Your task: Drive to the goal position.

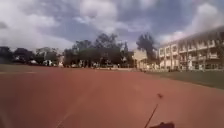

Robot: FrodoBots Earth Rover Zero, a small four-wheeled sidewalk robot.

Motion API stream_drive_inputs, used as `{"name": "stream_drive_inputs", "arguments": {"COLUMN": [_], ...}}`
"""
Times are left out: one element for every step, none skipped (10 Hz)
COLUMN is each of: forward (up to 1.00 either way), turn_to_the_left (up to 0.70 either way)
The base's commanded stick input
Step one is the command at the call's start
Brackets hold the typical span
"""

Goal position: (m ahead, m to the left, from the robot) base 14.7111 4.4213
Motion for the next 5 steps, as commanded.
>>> {"name": "stream_drive_inputs", "arguments": {"forward": [0.70,0.70,0.70,0.70,0.70], "turn_to_the_left": [0.00,0.00,0.00,0.00,0.00]}}
